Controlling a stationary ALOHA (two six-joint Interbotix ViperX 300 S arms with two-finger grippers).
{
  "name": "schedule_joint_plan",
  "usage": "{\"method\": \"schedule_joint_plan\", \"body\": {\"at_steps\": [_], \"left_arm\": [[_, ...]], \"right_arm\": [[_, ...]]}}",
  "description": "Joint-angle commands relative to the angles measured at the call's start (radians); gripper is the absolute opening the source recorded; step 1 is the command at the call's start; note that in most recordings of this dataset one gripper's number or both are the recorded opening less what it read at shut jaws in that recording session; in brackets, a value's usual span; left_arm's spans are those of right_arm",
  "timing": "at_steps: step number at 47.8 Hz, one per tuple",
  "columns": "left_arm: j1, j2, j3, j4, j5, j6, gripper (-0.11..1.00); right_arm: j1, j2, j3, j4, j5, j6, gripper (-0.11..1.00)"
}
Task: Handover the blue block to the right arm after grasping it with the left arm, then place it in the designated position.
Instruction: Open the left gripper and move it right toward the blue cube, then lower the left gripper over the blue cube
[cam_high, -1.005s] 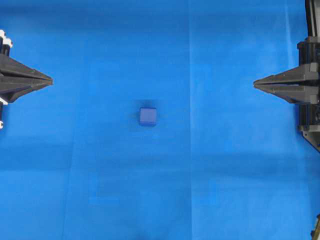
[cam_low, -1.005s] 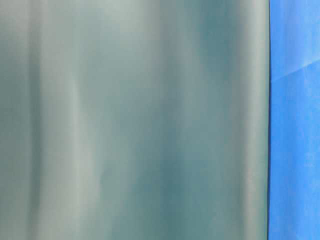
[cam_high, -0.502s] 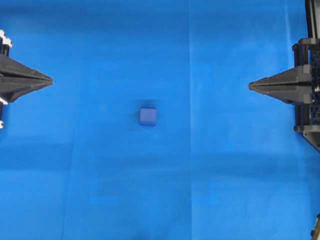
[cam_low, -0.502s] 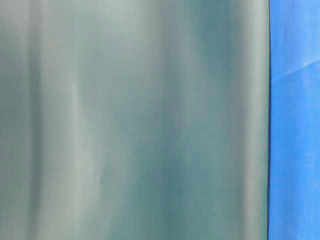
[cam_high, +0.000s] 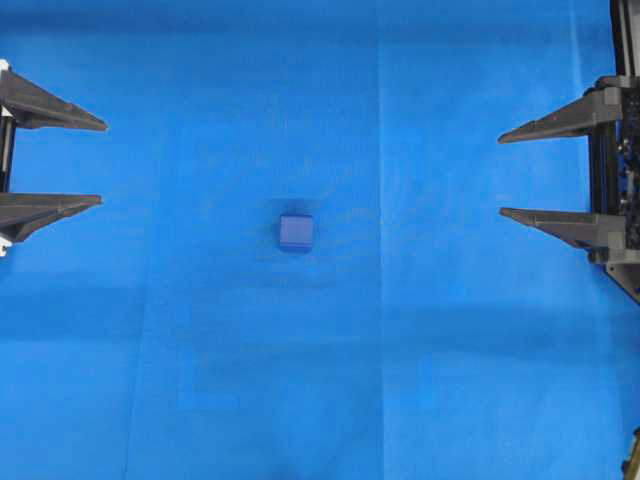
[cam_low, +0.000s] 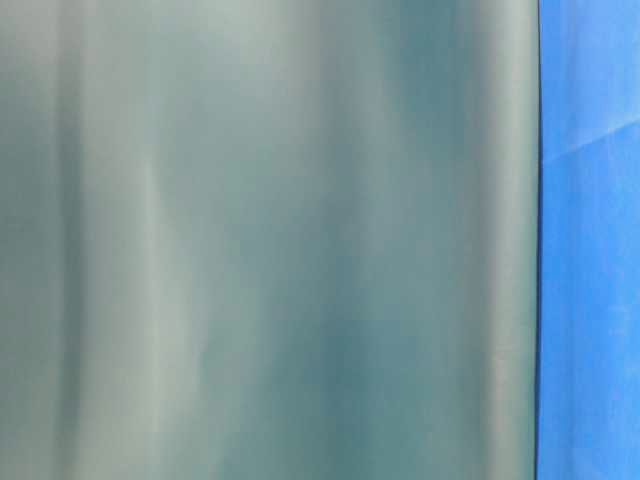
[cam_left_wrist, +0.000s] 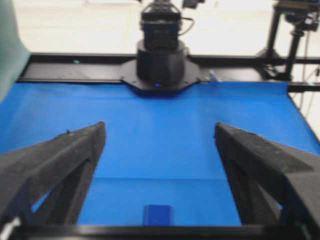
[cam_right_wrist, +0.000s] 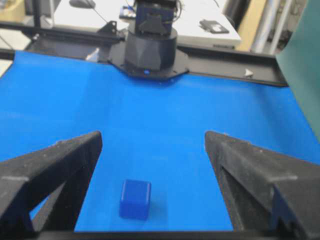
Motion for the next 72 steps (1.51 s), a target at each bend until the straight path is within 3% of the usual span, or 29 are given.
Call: {"method": "schedule_joint_plan", "body": {"at_steps": [1, 25, 39, 51, 65, 72], "left_arm": [[0.000, 0.018, -0.020, 0.002, -0.017, 0.000, 0.90], [0.055, 0.379, -0.173, 0.002, -0.210, 0.011, 0.90], [0.055, 0.591, -0.328, 0.002, -0.210, 0.014, 0.90], [0.066, 0.712, -0.456, 0.002, -0.144, 0.020, 0.90], [0.086, 0.736, -0.489, 0.002, -0.049, 0.018, 0.90], [0.077, 0.746, -0.528, 0.002, 0.094, 0.005, 0.90]], "right_arm": [[-0.003, 0.006, -0.031, 0.003, -0.006, 0.002, 0.96], [-0.011, 0.014, -0.029, 0.003, -0.009, 0.002, 0.96], [-0.014, 0.017, -0.029, 0.000, -0.014, 0.000, 0.96], [-0.014, 0.023, -0.028, 0.000, -0.015, 0.000, 0.96], [-0.015, 0.025, -0.028, -0.002, -0.017, 0.000, 0.96], [-0.015, 0.026, -0.029, 0.000, -0.023, 0.000, 0.96]]}}
